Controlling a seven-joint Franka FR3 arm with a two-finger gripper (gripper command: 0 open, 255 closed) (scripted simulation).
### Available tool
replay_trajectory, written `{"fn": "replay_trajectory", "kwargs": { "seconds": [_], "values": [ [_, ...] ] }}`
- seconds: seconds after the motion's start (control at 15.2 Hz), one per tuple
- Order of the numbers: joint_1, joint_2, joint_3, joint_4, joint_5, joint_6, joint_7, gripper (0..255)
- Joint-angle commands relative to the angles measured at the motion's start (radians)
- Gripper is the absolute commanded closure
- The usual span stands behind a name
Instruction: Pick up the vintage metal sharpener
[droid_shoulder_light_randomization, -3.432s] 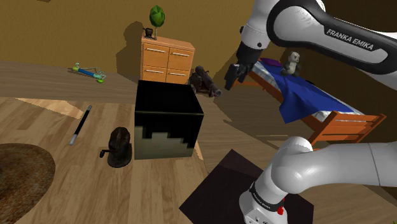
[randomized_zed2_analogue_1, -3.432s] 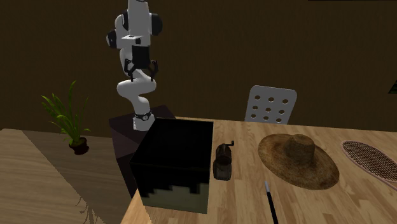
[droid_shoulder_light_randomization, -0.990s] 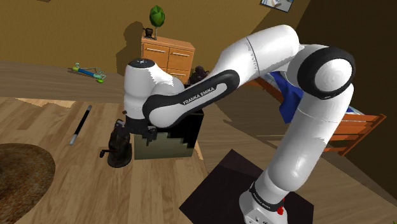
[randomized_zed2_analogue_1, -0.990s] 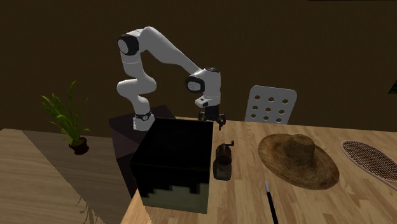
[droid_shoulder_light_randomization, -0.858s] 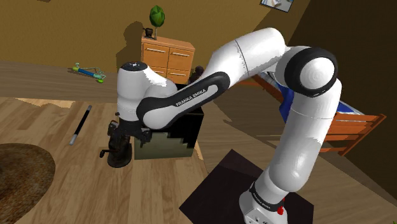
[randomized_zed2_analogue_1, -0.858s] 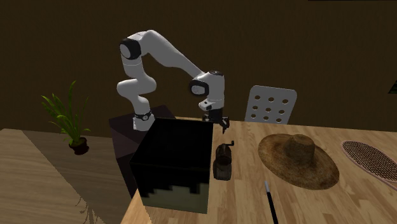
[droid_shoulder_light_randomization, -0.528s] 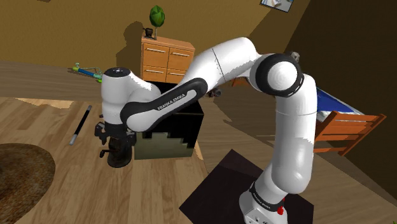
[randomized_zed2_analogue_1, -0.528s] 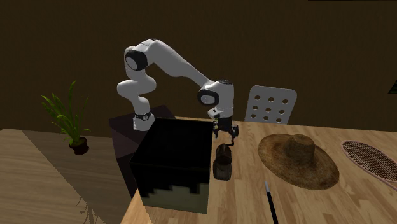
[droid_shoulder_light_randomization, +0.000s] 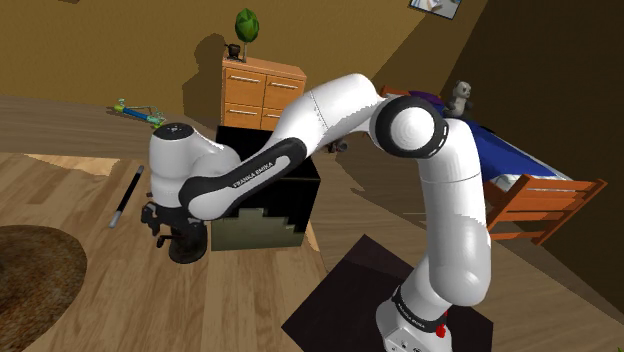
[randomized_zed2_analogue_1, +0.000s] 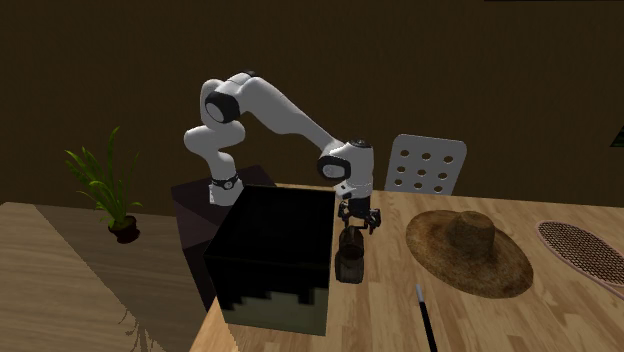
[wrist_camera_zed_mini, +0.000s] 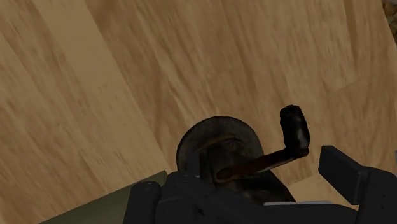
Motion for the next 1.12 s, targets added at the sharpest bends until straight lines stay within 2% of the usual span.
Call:
{"fn": "replay_trajectory", "kwargs": {
  "seconds": [0.0,0.13,0.2,0.79,1.06],
  "values": [
    [0.007,0.022,-0.012,-0.003,-0.015,0.023,0.010,0],
    [0.007,0.022,-0.012,-0.003,-0.014,0.023,0.010,0],
    [0.009,0.024,-0.013,-0.001,-0.015,0.024,0.010,255],
    [0.007,0.022,-0.012,-0.003,-0.015,0.023,0.010,255],
    [-0.005,-0.012,0.006,0.001,0.008,-0.011,-0.005,255]
  ]
}}
